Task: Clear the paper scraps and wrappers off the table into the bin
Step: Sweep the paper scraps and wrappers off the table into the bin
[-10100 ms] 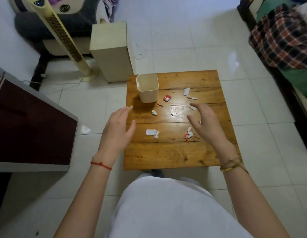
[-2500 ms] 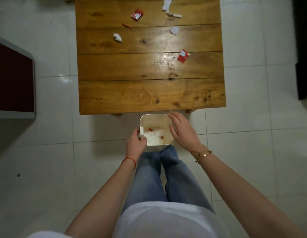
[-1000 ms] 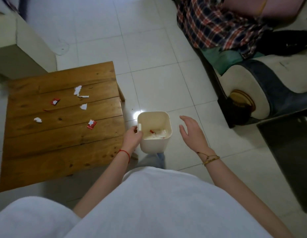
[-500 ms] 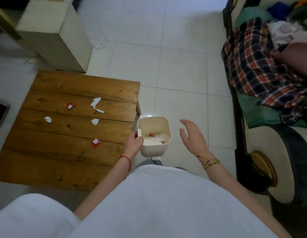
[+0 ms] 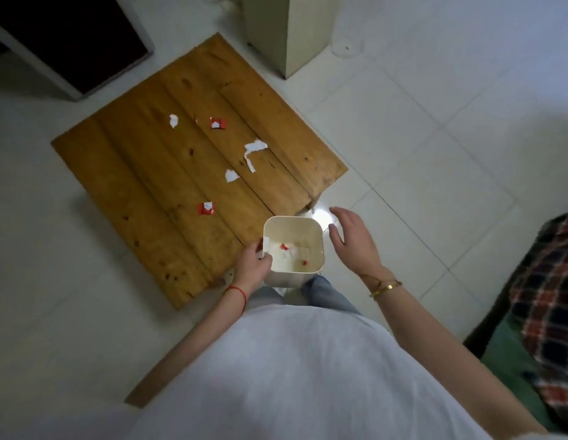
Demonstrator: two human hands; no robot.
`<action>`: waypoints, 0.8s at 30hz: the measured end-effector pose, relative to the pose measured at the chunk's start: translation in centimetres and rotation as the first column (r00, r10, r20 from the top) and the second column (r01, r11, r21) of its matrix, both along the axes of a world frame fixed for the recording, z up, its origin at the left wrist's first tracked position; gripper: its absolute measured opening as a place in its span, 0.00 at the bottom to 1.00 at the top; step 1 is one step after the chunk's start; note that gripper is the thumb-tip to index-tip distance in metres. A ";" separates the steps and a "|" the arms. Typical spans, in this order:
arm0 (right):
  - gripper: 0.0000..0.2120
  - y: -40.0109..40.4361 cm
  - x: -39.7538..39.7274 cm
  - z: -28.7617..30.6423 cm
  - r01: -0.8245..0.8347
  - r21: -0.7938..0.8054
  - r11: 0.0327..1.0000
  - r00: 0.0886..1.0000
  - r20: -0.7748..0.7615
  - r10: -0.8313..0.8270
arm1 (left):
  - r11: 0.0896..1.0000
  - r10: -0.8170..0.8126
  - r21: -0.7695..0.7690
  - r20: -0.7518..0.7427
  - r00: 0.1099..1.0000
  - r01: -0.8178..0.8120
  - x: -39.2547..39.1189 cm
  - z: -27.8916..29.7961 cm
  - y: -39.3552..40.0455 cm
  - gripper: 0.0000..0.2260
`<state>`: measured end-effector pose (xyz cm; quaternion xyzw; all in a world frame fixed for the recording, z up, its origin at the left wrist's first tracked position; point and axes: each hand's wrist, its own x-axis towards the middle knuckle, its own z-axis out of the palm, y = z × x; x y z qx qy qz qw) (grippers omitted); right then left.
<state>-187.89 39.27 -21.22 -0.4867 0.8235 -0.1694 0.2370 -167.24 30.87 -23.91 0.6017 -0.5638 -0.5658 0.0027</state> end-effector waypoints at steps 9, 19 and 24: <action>0.20 -6.0 -3.6 -3.9 -0.386 0.063 0.920 0.922 0.008 0.387 | 0.927 0.369 0.031 0.088 0.925 -0.373 -0.9 -4.2 4.5 0.21; 0.22 -15.3 -1.4 -12.2 -0.648 0.073 0.759 0.762 0.044 0.646 | 0.860 0.487 0.081 0.164 0.858 -0.504 -0.3 -10.4 5.7 0.22; 0.24 -21.3 0.6 -15.9 -0.709 0.085 0.700 0.704 0.029 0.709 | 0.845 0.507 0.077 0.203 0.838 -0.530 0.1 -14.1 5.0 0.23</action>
